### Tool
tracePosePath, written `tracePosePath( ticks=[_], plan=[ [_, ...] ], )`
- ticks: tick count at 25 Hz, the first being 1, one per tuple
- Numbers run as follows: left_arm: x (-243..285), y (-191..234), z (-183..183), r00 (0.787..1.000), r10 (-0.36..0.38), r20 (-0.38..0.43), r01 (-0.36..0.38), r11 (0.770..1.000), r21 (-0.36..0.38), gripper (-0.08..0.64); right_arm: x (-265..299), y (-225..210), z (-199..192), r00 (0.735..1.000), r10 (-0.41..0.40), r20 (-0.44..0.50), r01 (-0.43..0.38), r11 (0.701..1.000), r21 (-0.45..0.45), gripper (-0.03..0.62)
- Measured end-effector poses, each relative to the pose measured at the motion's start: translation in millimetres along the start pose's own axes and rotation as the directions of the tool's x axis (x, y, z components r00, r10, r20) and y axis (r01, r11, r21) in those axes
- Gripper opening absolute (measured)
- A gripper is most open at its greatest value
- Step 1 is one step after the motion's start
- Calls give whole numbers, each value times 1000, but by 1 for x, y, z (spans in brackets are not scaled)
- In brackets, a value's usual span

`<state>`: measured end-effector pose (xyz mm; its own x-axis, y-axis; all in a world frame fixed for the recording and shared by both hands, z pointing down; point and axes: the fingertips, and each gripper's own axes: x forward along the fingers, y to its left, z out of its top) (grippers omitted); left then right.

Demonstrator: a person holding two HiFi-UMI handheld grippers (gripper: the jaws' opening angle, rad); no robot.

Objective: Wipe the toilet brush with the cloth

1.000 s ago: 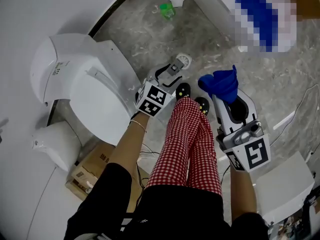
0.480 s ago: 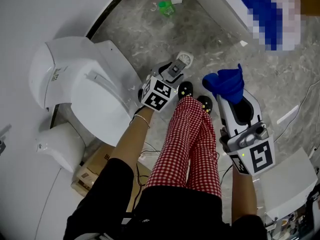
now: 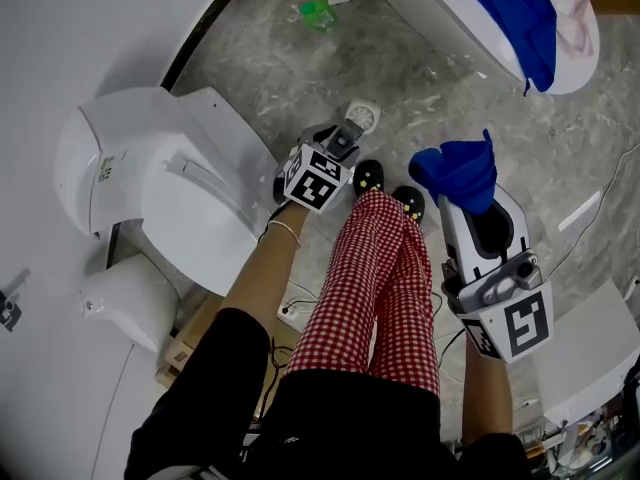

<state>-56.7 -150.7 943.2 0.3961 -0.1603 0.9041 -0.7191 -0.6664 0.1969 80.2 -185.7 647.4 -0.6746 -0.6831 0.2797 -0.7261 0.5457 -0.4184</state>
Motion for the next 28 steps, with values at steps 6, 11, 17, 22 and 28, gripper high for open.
tracePosePath(
  ticks=[6, 11, 17, 22, 28],
  plan=[
    [15, -1, -2, 997, -33, -73, 35, 999, 18, 232, -1, -11, 4, 999, -32, 26, 30, 998, 50, 67],
    [27, -2, -7, 991, -41, -131, 46, 998, 38, 232, -3, -17, 6, 999, -42, 21, 41, 998, 50, 67],
    [40, 0, -7, 988, -33, -150, 37, 999, 24, 232, -3, -24, 1, 998, -60, 5, 59, 996, 59, 66],
    [47, 5, -12, 983, -13, -185, 20, 999, 38, 232, -2, -25, -1, 998, -65, -4, 65, 995, 70, 66],
    [52, 12, -5, 982, 15, -190, -9, 999, 33, 230, 0, -25, -7, 998, -64, -27, 66, 995, 80, 66]
  ],
)
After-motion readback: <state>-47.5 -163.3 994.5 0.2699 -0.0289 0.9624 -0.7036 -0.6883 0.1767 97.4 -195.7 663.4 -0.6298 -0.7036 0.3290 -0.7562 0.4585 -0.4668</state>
